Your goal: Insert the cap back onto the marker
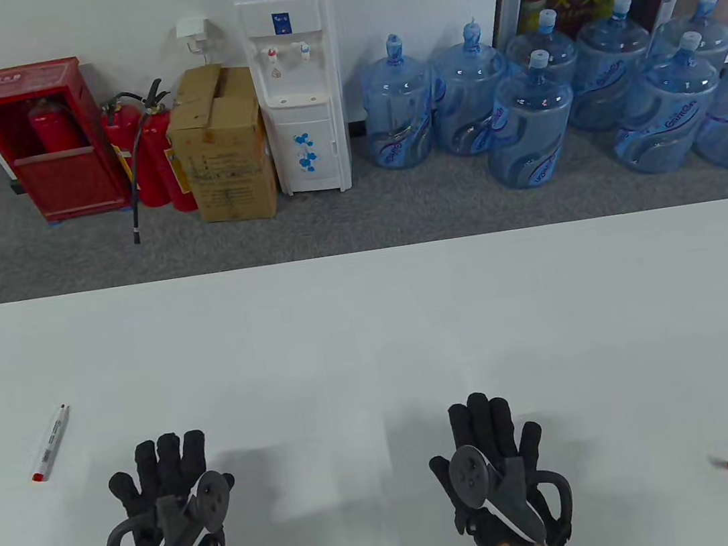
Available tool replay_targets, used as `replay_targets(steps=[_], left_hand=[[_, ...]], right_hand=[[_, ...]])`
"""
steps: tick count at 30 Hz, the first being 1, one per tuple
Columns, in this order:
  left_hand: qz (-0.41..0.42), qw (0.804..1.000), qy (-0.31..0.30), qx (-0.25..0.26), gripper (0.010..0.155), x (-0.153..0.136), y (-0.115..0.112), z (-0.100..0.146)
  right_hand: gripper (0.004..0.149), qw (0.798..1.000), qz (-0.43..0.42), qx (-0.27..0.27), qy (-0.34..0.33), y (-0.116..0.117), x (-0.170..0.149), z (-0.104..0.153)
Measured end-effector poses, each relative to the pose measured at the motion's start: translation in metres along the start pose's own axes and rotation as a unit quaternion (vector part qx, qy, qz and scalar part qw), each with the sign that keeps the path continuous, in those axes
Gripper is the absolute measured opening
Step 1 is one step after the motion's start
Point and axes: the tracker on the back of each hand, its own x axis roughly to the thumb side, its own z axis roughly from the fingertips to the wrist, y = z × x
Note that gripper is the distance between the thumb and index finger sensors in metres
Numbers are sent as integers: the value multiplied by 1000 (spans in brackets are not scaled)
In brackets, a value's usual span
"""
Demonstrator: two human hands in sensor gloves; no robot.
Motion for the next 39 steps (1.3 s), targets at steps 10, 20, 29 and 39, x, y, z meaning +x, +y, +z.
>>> replay_targets(steps=[10,20,29,39], left_hand=[[10,1000,6,-22,80,-5,-7,-1],[7,1000,3,-16,80,-3,-7,0],[5,1000,-4,-11,80,-2,-7,-2],[-14,1000,-21,7,80,9,-6,-3]], right_hand=[[79,1000,4,9,-3,0,1,2],[79,1000,-4,28,13,4,-9,1],[79,999,-12,32,20,1,-12,2],[77,997,-56,19,56,-31,-51,-10]])
